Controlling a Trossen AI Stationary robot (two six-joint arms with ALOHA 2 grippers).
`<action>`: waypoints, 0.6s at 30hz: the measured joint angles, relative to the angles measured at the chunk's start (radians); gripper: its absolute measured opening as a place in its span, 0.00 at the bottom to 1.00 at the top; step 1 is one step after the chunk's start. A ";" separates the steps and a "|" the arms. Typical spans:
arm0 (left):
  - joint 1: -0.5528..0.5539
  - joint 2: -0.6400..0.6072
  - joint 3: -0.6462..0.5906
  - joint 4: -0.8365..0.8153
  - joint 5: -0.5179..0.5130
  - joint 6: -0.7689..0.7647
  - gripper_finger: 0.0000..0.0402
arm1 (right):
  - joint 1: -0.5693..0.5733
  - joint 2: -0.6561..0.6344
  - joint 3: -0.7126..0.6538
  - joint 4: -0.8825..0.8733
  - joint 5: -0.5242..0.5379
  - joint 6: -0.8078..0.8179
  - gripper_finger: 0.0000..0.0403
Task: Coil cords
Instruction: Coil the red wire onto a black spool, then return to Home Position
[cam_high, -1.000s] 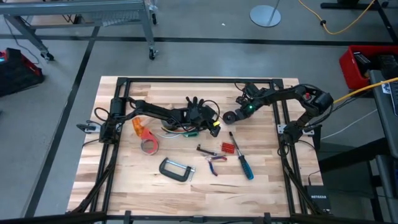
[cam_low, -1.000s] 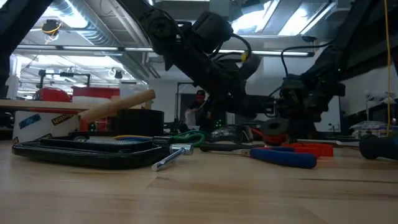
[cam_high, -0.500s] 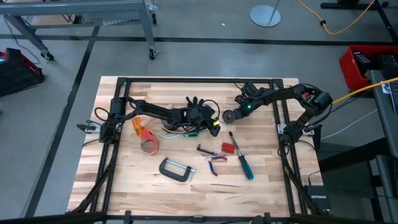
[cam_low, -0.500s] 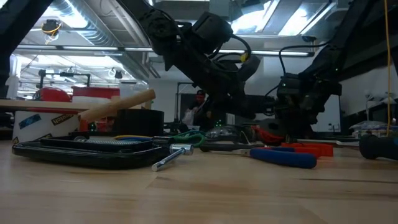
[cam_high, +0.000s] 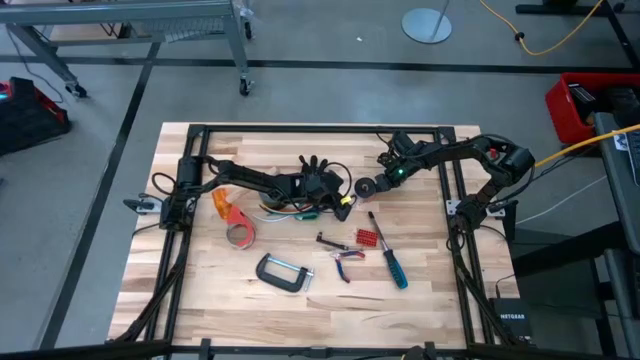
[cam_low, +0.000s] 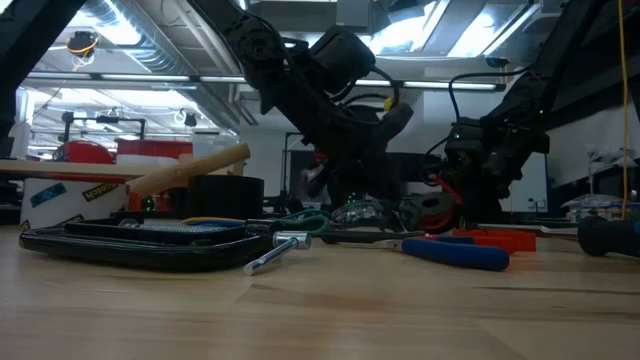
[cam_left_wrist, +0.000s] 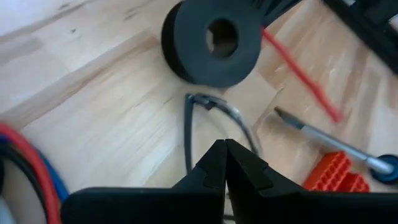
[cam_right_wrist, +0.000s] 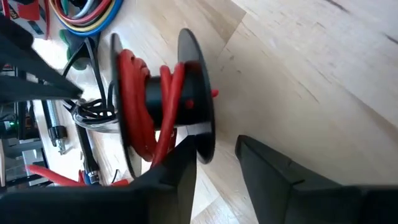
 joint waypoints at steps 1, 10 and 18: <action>0.000 0.000 0.000 -0.009 0.000 0.000 0.00 | 0.000 0.000 0.000 -0.001 -0.003 0.000 0.32; 0.000 -0.016 -0.001 -0.022 0.016 -0.004 0.00 | -0.008 0.001 0.000 -0.006 0.007 0.083 0.30; 0.017 -0.086 -0.001 -0.157 0.018 0.000 0.00 | -0.042 0.002 0.000 -0.018 -0.008 0.183 0.30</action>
